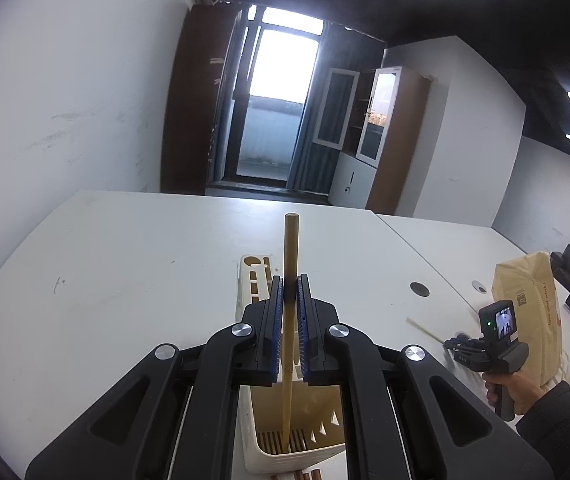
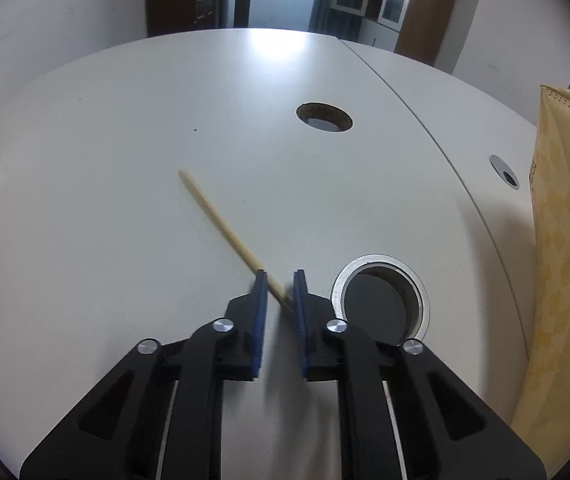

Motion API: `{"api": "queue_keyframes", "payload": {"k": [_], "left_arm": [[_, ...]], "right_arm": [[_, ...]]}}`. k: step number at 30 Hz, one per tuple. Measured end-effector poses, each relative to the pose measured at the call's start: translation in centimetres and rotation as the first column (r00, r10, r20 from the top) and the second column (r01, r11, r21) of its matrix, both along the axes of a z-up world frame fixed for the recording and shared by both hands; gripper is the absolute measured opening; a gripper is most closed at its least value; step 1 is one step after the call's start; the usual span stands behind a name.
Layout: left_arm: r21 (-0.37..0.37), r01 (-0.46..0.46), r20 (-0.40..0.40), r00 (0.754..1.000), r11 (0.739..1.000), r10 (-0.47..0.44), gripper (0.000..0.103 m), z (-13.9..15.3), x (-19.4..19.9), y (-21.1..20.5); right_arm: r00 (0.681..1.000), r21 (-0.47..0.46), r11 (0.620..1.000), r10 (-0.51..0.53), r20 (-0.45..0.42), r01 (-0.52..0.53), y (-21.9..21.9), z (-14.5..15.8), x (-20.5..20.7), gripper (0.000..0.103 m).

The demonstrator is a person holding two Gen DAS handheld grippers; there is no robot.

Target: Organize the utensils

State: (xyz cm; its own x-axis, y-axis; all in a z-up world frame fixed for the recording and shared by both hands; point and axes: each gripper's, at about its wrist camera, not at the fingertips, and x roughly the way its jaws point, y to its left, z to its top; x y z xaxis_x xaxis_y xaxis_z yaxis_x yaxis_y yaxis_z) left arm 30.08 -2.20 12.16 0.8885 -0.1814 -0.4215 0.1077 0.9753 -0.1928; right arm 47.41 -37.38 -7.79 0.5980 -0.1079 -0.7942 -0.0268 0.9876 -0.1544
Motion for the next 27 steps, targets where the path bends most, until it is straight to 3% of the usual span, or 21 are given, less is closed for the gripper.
{"api": "queue_keyframes", "payload": {"k": [2,3,5,6,9,10,14,16,19,23,27], "left_arm": [[0.004,-0.01,-0.01,1.0,1.0,0.01,0.007,-0.4,0.2,0.1],[0.006,-0.015,-0.017,1.0,1.0,0.015,0.007,-0.6,0.2,0.1],[0.004,-0.015,-0.025,1.0,1.0,0.015,0.007,-0.7,0.2,0.2],[0.008,-0.015,-0.026,1.0,1.0,0.015,0.007,-0.8,0.1,0.1],[0.013,-0.014,-0.023,1.0,1.0,0.014,0.007,-0.8,0.0,0.0],[0.009,-0.011,-0.022,1.0,1.0,0.011,0.007,-0.8,0.0,0.0],[-0.03,-0.022,-0.024,0.999,0.999,0.021,0.007,-0.6,0.2,0.2],[-0.058,-0.033,-0.031,0.999,0.998,0.031,0.007,-0.7,0.3,0.6],[-0.089,-0.039,-0.048,0.998,0.995,0.034,0.007,-1.1,0.6,1.0],[-0.099,-0.036,-0.06,0.998,0.994,0.03,0.007,-1.5,0.6,1.3],[-0.1,-0.023,-0.069,0.997,0.995,0.016,0.007,-2.0,0.6,1.4]], "right_arm": [[1.0,-0.028,1.0,0.014,-0.003,-0.014,1.2,0.1,-0.4,0.004],[0.999,0.003,1.0,0.021,0.025,-0.021,1.5,0.7,-0.8,0.004],[0.992,0.148,0.987,0.039,0.122,-0.057,2.0,2.9,-2.0,0.004],[0.981,0.244,0.964,0.063,0.183,-0.108,2.5,4.4,-3.0,0.004],[0.92,0.401,0.866,0.147,0.364,-0.297,5.6,9.0,-6.4,0.004],[0.893,0.445,0.818,0.172,0.415,-0.364,6.9,10.5,-7.5,0.004],[0.774,0.538,0.626,0.174,0.608,-0.564,12.2,14.9,-11.9,0.004],[0.727,0.545,0.565,0.149,0.671,-0.619,14.9,16.0,-13.5,0.005],[0.682,0.504,0.57,0.142,0.717,-0.648,19.3,16.4,-14.4,0.005],[0.66,0.446,0.622,0.156,0.735,-0.643,23.3,15.2,-14.2,0.005],[0.647,0.425,0.624,0.175,0.742,-0.656,24.7,13.8,-13.5,0.005]]}}
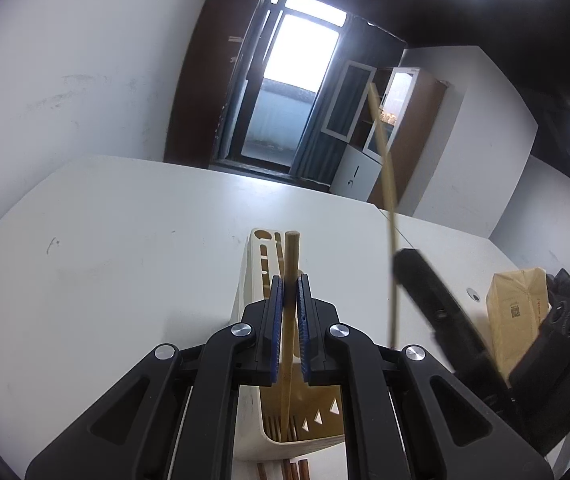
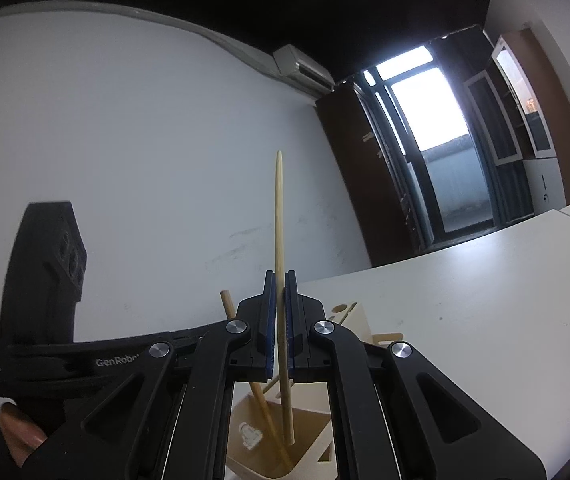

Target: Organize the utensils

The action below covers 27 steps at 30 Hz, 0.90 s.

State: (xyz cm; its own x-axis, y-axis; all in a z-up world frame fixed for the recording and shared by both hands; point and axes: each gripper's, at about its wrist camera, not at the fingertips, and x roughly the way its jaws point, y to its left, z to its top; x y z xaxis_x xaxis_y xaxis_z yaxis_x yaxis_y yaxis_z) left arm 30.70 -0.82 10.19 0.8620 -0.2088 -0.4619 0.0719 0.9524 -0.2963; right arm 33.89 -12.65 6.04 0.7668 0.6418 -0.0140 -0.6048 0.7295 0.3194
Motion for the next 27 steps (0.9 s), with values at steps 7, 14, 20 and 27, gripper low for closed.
{"api": "queue_keyframes", "payload": {"k": [7,14,20,27], "left_arm": [[-0.027,0.016,-0.008,1.0,1.0,-0.016,0.007,-0.9,-0.4,0.7],[-0.036,0.026,-0.003,1.0,0.999,-0.026,0.013,-0.7,-1.2,1.0],[-0.033,0.011,0.046,0.999,0.999,-0.009,0.06,0.3,-2.6,1.2],[-0.055,-0.002,0.07,0.998,0.998,0.006,0.085,1.2,-6.0,2.1]], "right_arm": [[0.999,0.011,1.0,0.027,-0.018,-0.027,-1.3,-0.5,1.0,0.005],[0.998,-0.042,0.998,0.056,-0.01,-0.056,-1.2,-1.3,-0.6,0.006],[0.999,-0.102,0.994,0.038,-0.005,-0.039,-1.8,-0.4,-1.7,0.01],[0.999,-0.034,0.999,-0.036,0.006,0.036,-5.7,2.0,-4.7,0.056]]}}
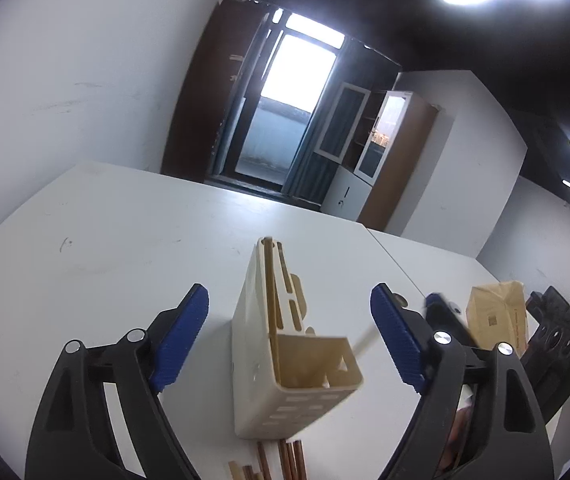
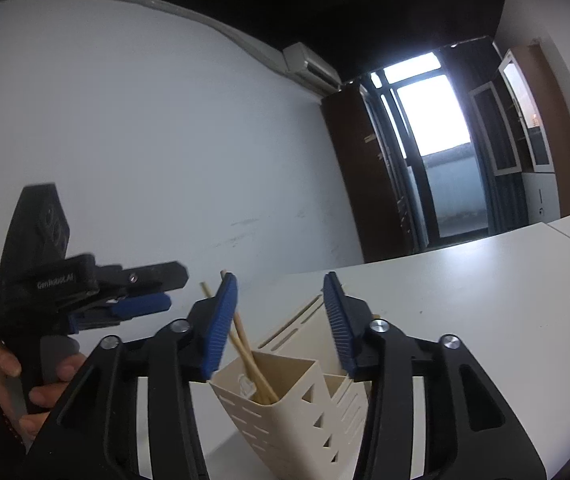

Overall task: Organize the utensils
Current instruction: 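Move both open tools back down to the chopstick pile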

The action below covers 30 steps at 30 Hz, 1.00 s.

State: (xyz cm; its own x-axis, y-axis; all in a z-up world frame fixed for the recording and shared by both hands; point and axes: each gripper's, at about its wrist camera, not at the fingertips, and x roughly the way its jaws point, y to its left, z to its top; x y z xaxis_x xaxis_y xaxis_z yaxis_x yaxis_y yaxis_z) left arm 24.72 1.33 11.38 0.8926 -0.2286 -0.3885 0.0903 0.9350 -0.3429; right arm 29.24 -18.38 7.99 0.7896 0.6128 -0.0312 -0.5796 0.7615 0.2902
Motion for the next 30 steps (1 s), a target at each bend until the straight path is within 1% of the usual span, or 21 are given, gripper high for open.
{"api": "queue_keyframes", "payload": {"k": [1,2,4,5,7,9,11,13,14,16,17,18,19,20,21,22,23,25,27,30], "left_arm": [[0.001,0.001,-0.008,1.0,1.0,-0.001,0.091,-0.3,-0.6,0.1],[0.003,0.003,-0.021,1.0,1.0,-0.003,0.093,-0.7,-1.2,0.3],[0.001,0.011,-0.05,0.999,1.0,-0.011,0.095,-1.8,-2.4,0.5],[0.005,0.012,-0.07,0.997,1.0,-0.012,0.096,-2.5,-3.0,0.6],[0.013,0.026,-0.123,0.992,1.0,-0.024,0.097,-4.3,-3.6,0.6],[0.022,0.044,-0.214,0.976,0.999,-0.038,0.097,-7.2,-3.7,0.5],[0.027,0.059,-0.305,0.951,0.998,-0.048,0.097,-10.2,-3.1,0.2],[0.062,0.064,-0.38,0.924,0.996,-0.035,0.097,-12.9,-2.3,-0.3],[0.087,0.055,-0.397,0.918,0.995,-0.016,0.097,-14.1,-1.9,-0.4],[0.138,0.038,-0.416,0.909,0.99,0.023,0.096,-15.8,-0.9,-0.7],[0.15,0.038,-0.422,0.906,0.988,0.029,0.096,-16.4,-0.6,-0.7],[0.158,0.039,-0.427,0.904,0.987,0.033,0.095,-16.9,-0.2,-0.8],[0.166,0.036,-0.43,0.902,0.985,0.04,0.091,-17.2,-0.1,-0.9],[0.18,0.035,-0.437,0.898,0.983,0.048,0.089,-17.6,0.1,-1.1],[0.187,0.037,-0.446,0.894,0.982,0.051,0.085,-17.9,0.3,-1.2],[0.188,0.039,-0.451,0.891,0.981,0.051,0.081,-18.0,0.6,-1.4],[0.192,0.045,-0.455,0.889,0.98,0.048,0.079,-18.2,0.8,-1.6],[0.201,0.055,-0.466,0.884,0.978,0.046,0.075,-18.7,0.7,-1.6],[0.211,0.066,-0.471,0.881,0.975,0.043,0.075,-19.0,0.6,-2.0],[0.248,0.059,-0.471,0.88,0.967,0.067,0.075,-19.3,0.5,-1.7]], "right_arm": [[0.999,0.014,0.999,-0.029,-0.019,0.03,-0.7,0.1,-0.5,0.067],[0.997,0.021,0.998,-0.058,-0.053,0.06,-1.2,0.1,-0.8,0.073],[0.986,0.008,0.995,-0.097,-0.138,0.099,-1.9,-0.3,-1.5,0.074],[0.977,-0.01,0.993,-0.116,-0.18,0.116,-2.1,-0.7,-1.8,0.079],[0.951,-0.059,0.986,-0.165,-0.262,0.155,-2.2,-1.9,-2.3,0.08],[0.921,-0.141,0.975,-0.207,-0.33,0.169,-1.7,-3.3,-2.0,0.082],[0.895,-0.211,0.965,-0.226,-0.384,0.153,-1.1,-5.3,-1.5,0.083],[0.87,-0.254,0.962,-0.211,-0.446,0.103,-0.3,-7.6,-0.5,0.083],[0.857,-0.258,0.963,-0.201,-0.475,0.083,-0.1,-8.9,-0.1,0.083],[0.817,-0.264,0.964,-0.182,-0.548,0.037,0.2,-11.6,1.0,0.083],[0.799,-0.258,0.966,-0.163,-0.578,0.01,0.0,-13.0,0.8,0.083],[0.789,-0.262,0.965,-0.152,-0.595,-0.012,0.3,-13.9,0.9,0.083],[0.781,-0.269,0.963,-0.151,-0.606,-0.023,0.6,-14.6,1.1,0.081],[0.775,-0.273,0.961,-0.147,-0.614,-0.035,1.0,-15.4,0.2,0.062],[0.767,-0.277,0.959,-0.135,-0.628,-0.059,1.4,-15.8,0.2,0.05],[0.768,-0.295,0.953,-0.136,-0.626,-0.072,2.0,-16.2,0.0,0.034],[0.776,-0.325,0.943,-0.151,-0.613,-0.074,2.5,-16.3,-0.1,0.029],[0.776,-0.351,0.932,-0.152,-0.613,-0.094,3.4,-16.8,-0.4,0.029],[0.778,-0.383,0.919,-0.175,-0.604,-0.091,4.2,-17.1,-0.4,0.029],[0.78,-0.403,0.912,-0.194,-0.595,-0.08,5.0,-17.7,-0.6,0.029]]}}
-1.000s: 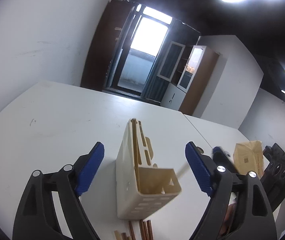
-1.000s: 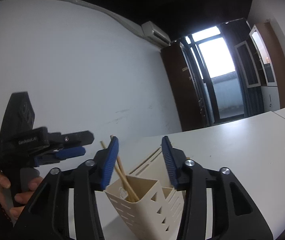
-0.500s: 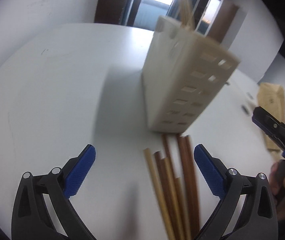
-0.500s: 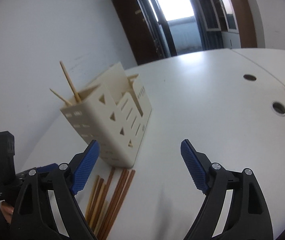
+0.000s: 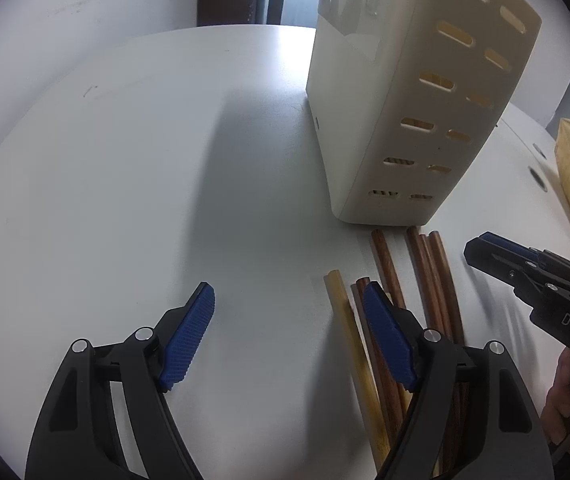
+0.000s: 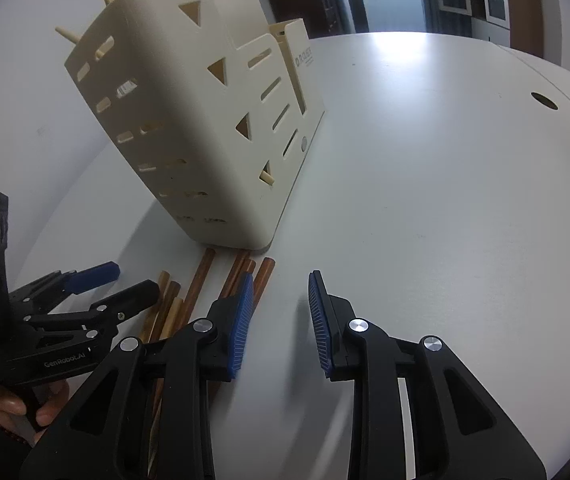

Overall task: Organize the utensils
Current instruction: 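Move both open tools back down to the chopstick pile, then close the right tool on a dark chopstick while the left tool grasps a light chopstick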

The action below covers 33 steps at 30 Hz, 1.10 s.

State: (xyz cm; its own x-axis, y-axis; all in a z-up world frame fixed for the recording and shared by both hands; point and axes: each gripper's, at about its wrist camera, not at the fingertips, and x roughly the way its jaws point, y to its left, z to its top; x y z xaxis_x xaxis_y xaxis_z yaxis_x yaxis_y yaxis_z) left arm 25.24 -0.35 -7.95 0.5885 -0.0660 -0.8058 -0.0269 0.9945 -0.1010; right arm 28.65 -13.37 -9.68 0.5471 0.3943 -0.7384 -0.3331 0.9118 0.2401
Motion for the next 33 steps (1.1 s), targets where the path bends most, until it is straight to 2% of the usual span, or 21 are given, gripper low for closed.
{"api": "queue_keyframes", "payload": {"k": [3,9,11,13,18,24,26,27,29,30,33], "left_arm": [[0.059,-0.015,0.003,1.0,0.998,0.015,0.075,-0.3,0.0,-0.1],[0.108,0.004,0.009,1.0,0.994,-0.005,0.073,-0.5,-0.1,-1.1],[0.111,0.016,0.014,1.0,0.994,-0.018,0.069,-0.4,-0.1,-1.3],[0.114,0.025,0.018,0.999,0.993,-0.028,0.066,-0.4,-0.1,-1.5],[0.117,0.042,0.025,0.999,0.992,-0.045,0.058,-0.3,-1.0,-2.0],[0.128,0.069,0.041,0.996,0.989,-0.075,0.04,-0.2,-2.9,-2.4],[0.136,0.078,0.043,0.995,0.988,-0.085,0.037,-0.2,-3.0,-2.6],[0.137,0.082,0.044,0.995,0.987,-0.088,0.031,-0.1,-3.1,-2.6],[0.142,0.081,0.046,0.995,0.987,-0.088,0.02,-0.1,-3.4,-2.7],[0.146,0.077,0.045,0.995,0.986,-0.085,0.014,-0.1,-3.4,-2.6],[0.149,0.073,0.045,0.996,0.986,-0.081,0.01,-0.2,-2.6,-1.9]], "right_arm": [[1.0,0.001,1.0,-0.004,-0.006,0.004,0.5,-0.3,-0.1,0.029],[1.0,-0.097,0.995,0.004,0.014,-0.003,1.7,-0.8,-0.3,0.029],[1.0,-0.058,0.998,0.003,0.001,-0.003,2.0,-0.8,0.0,0.029],[1.0,-0.071,0.997,-0.009,0.012,0.01,2.2,-0.9,0.1,0.029],[0.999,-0.022,1.0,-0.019,0.035,0.02,2.0,-0.2,-0.2,0.029],[1.0,-0.105,0.994,0.01,0.02,-0.008,3.3,-0.6,0.2,0.029],[1.0,-0.136,0.991,0.012,0.027,-0.008,3.3,-0.4,0.1,0.025],[1.0,-0.145,0.989,0.011,0.029,-0.006,3.3,-0.4,0.1,0.023],[1.0,-0.155,0.988,0.003,0.031,0.002,3.2,-0.4,0.0,0.014],[1.0,-0.151,0.988,0.004,0.029,0.001,2.9,-0.3,-0.1,0.014],[1.0,-0.137,0.991,-0.002,0.023,0.005,2.3,-0.2,-0.1,0.01]]}}
